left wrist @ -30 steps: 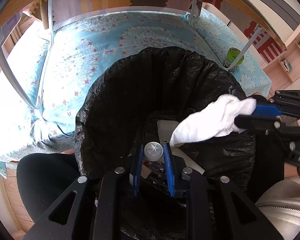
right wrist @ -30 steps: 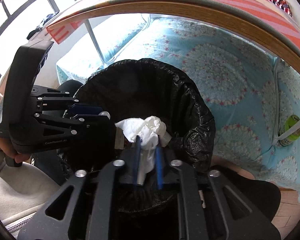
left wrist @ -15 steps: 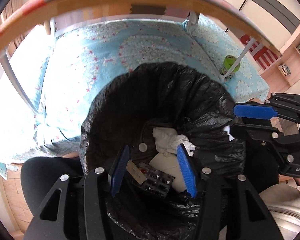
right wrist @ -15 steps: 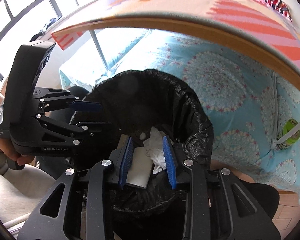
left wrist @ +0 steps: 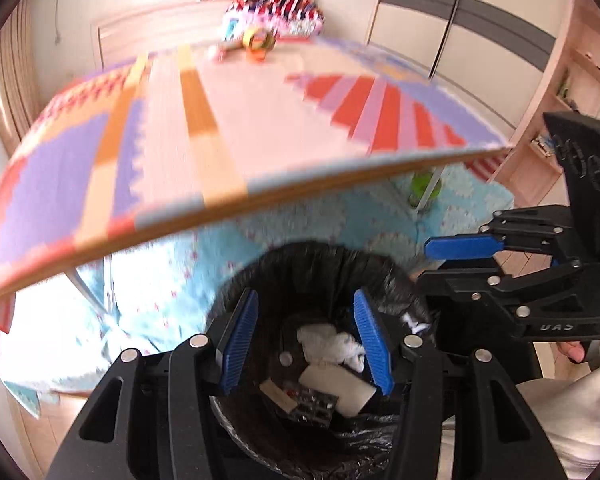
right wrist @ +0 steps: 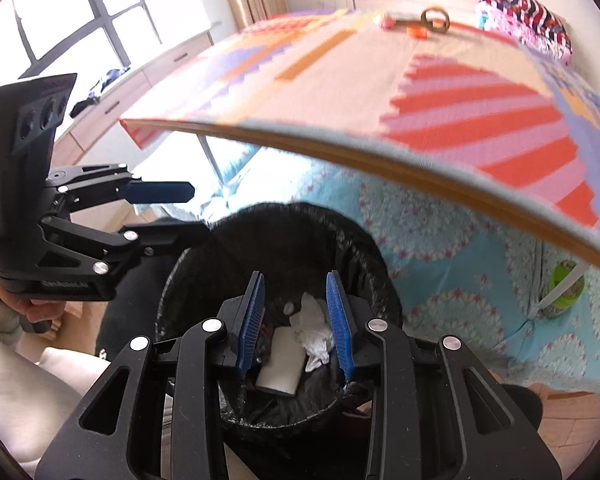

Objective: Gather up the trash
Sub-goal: 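Raise both tools back over the table toward the pink toy and orange cap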

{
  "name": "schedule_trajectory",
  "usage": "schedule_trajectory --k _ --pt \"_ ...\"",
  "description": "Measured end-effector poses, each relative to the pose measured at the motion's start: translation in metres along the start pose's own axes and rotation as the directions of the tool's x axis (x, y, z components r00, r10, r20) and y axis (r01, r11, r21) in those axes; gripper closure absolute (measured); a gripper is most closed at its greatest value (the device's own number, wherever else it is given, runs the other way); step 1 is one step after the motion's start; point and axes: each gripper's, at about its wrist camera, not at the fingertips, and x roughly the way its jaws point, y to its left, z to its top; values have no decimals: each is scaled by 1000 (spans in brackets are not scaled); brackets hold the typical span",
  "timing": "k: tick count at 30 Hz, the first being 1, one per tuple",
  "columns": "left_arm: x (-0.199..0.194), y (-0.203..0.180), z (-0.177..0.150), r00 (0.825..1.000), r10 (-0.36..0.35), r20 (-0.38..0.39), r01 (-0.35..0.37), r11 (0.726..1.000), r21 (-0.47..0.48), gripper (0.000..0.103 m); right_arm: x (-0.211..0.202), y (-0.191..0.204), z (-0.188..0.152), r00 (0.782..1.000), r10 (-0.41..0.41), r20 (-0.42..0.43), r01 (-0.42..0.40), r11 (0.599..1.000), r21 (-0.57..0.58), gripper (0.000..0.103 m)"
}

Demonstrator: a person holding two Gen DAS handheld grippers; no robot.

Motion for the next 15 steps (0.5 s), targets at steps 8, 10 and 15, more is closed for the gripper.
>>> schedule_trajectory --k 8,10,15 --pt "-27 0 37 994 56 97 -61 997 49 55 -29 -3 28 995 -5 103 6 1000 -10 71" --pt "-30 2 48 991 61 116 -68 996 54 55 -32 -6 35 993 -9 119 11 1000 -13 70" --pt "-36 12 76 984 58 166 -65 997 41 55 -41 -12 56 985 -30 169 34 999 -23 69"
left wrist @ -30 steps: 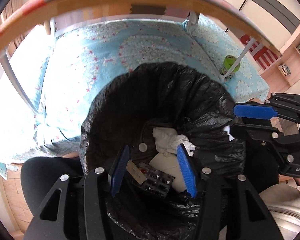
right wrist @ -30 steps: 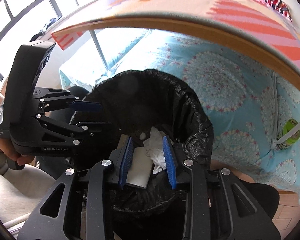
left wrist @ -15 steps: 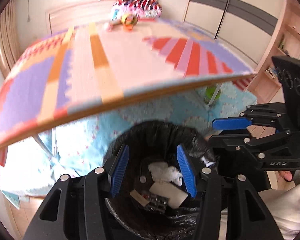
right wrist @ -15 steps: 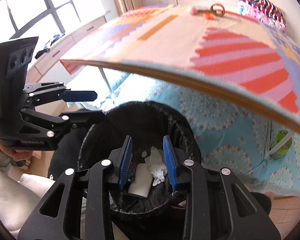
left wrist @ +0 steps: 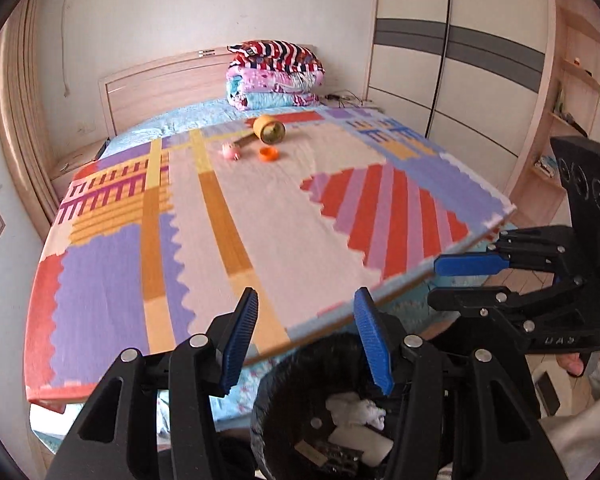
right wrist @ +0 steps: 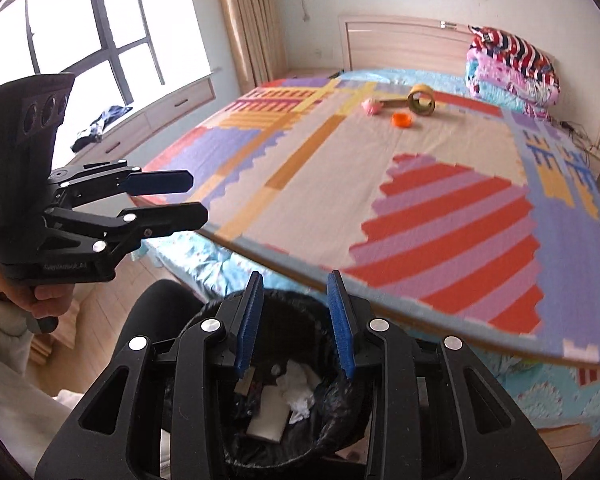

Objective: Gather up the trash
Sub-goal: 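Raise both tools back over the table toward the pink toy and orange cap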

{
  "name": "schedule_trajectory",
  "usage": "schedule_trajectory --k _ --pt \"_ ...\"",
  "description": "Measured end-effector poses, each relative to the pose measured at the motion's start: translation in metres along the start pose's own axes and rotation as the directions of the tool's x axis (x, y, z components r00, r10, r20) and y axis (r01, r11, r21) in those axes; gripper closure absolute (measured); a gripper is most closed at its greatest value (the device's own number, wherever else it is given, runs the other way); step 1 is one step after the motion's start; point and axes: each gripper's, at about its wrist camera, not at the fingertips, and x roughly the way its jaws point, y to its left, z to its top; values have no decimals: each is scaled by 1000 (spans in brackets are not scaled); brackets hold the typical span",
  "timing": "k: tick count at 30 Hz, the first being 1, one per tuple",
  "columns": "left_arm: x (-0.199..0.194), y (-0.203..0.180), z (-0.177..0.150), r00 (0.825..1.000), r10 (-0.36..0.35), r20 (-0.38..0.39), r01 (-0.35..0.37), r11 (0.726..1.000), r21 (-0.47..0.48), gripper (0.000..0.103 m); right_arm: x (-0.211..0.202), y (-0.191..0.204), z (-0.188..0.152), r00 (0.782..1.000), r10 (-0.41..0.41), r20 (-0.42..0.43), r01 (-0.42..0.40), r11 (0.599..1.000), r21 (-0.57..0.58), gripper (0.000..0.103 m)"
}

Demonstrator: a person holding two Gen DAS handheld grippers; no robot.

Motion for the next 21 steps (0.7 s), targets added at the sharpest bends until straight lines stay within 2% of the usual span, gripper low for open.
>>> schedule_trajectory --k 8,17,21 --pt "2 14 44 997 4 78 -1 999 -37 55 5 -16 34 998 -25 54 25 1000 7 69" --pt "24 40 93 995 8 102 -2 998 -61 55 21 -37 73 994 -54 96 52 998 23 69" --pt "38 50 107 995 6 96 -2 999 -43 55 29 -43 88 992 -67 105 66 998 14 69"
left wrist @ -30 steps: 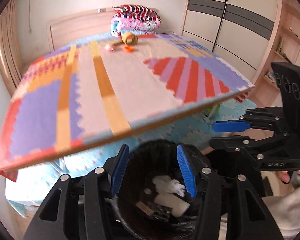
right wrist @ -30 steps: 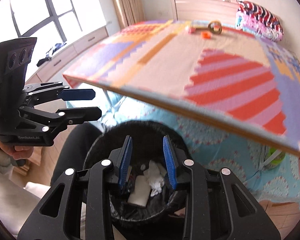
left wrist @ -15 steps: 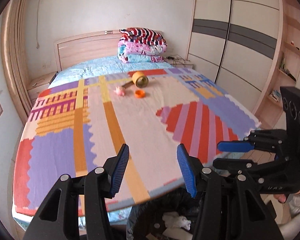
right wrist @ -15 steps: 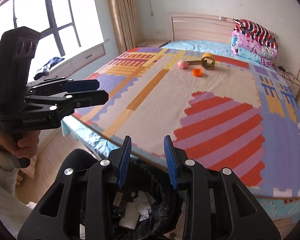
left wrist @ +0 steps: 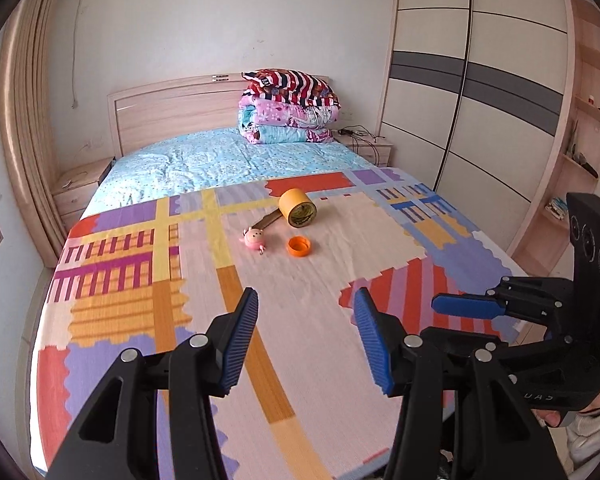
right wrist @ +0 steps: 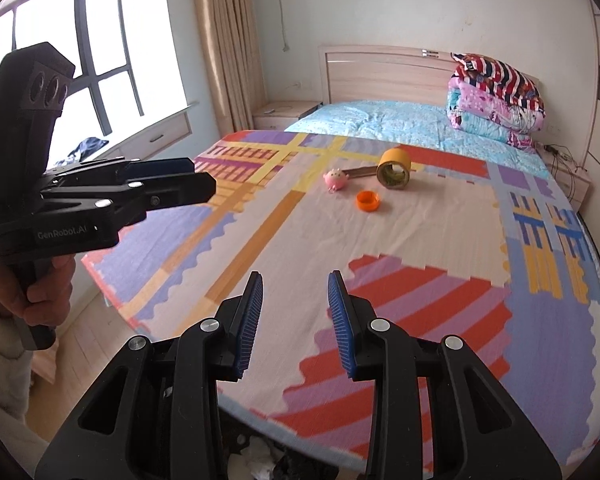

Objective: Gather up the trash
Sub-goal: 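Raise both tools back over the table toward the pink toy and orange cap, then grasp the pink pig toy with the left tool while the right tool grasps the orange cap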

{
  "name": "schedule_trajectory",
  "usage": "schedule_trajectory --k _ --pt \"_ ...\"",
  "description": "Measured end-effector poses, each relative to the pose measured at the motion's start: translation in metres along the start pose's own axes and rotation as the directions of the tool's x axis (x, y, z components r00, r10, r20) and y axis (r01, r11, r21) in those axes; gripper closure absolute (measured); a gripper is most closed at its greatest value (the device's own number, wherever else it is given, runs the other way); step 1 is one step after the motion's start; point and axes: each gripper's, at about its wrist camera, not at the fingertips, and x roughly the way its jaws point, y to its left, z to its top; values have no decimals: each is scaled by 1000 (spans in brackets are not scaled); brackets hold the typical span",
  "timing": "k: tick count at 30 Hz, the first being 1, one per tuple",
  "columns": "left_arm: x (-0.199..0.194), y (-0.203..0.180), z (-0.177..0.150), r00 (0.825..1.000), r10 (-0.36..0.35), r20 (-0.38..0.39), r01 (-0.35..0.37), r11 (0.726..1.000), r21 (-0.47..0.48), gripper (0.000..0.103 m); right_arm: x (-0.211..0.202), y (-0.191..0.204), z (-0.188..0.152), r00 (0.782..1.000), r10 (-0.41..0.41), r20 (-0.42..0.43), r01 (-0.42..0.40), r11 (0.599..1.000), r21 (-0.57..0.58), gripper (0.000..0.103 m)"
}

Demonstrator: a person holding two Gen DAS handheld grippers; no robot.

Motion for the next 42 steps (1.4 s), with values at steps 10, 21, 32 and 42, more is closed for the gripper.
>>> schedule_trajectory --k 10,21,32,42 --pt "65 33 31 997 -17 -71 14 999 -44 55 50 -25 36 998 -59 -29 59 998 0 69" --pt "141 75 57 987 -40 -157 13 985 -171 55 111 -54 64 994 -70 -82 75 996 55 69" --pt "202 96 60 969 -82 -233 20 967 -256 55 153 -75 69 989 -46 -142 67 988 140 69" --pt "220 96 58 968 -66 -241 0 964 -264 57 170 -87 71 989 -11 -145 38 982 185 69"
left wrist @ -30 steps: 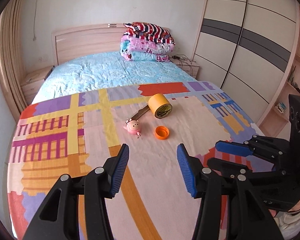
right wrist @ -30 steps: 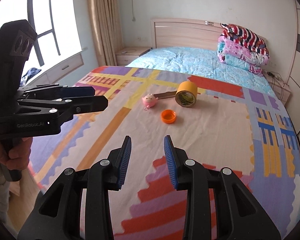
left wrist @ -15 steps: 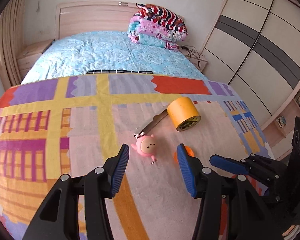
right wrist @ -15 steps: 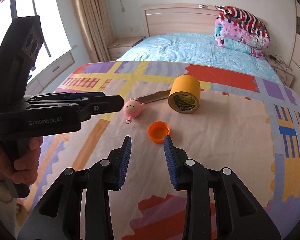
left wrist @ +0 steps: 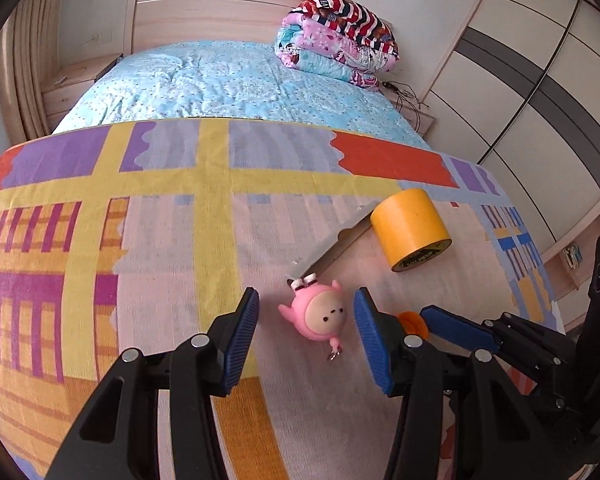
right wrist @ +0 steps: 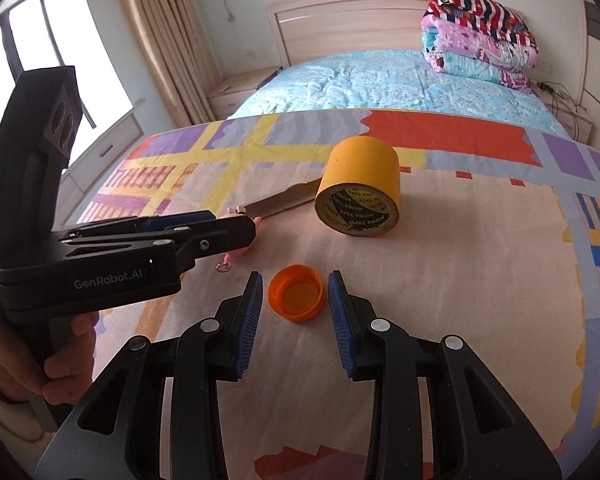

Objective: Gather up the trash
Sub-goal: 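Grasp the pink pig toy with the left tool while the right tool grasps the orange cap, then carry the pink toy and orange cap down into the trash bag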

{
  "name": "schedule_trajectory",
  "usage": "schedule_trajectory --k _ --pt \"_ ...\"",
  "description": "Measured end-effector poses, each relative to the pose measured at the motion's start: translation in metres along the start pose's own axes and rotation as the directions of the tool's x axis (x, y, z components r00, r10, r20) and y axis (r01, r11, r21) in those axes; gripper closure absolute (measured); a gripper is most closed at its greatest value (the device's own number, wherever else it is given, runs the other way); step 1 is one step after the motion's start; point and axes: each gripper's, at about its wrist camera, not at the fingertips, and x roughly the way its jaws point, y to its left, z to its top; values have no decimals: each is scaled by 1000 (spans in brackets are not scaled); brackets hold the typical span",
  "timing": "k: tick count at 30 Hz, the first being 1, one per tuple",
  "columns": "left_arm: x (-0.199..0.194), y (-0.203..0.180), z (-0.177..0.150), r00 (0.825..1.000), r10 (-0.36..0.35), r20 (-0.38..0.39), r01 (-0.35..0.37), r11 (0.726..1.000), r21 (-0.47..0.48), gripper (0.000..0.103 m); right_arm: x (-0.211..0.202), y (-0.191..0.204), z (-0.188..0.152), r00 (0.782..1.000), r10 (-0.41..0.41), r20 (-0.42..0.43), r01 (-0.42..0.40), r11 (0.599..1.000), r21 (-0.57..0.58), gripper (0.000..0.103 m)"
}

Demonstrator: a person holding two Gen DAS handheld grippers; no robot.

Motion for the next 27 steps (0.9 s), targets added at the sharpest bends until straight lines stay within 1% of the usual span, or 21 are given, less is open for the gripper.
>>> schedule_trajectory --k 1,2,3,4,7,14,17,22,25,27 --pt "1 0 1 1000 6 1 -6 1000 3 58 1 0 0 1000 -2 1 2 1000 2 69" --pt "1 0 1 1000 9 2 -9 1000 4 62 2 -1 1 1000 -6 -2 6 1000 3 69" --pt "2 -1 2 1000 -12 0 12 1000 2 67 3 -2 1 1000 -11 -4 11 1000 4 70" --pt "3 -2 2 1000 -25 -2 25 1000 3 71 3 -2 1 1000 -16 -1 16 1000 6 72" --pt "2 -9 1 1000 6 7 -6 999 32 71 2 0 1 999 -45 0 45 999 -16 73" --pt "-21 -14 -3 999 11 38 -12 999 40 71 -12 2 0 999 -46 24 47 999 -25 73" --pt "-37 -17 -5 998 18 58 -20 999 48 71 -20 8 -2 998 -48 33 49 997 -54 73" --pt "-71 -25 -12 995 19 96 -26 997 72 71 -41 14 -12 998 -42 51 46 997 -63 73" --pt "-96 -31 -22 992 23 121 -34 995 92 71 -56 18 -24 998 -31 57 36 996 -87 73" --pt "-108 -38 -34 992 20 127 -36 992 123 71 -66 20 -34 998 -34 58 40 994 -98 73"
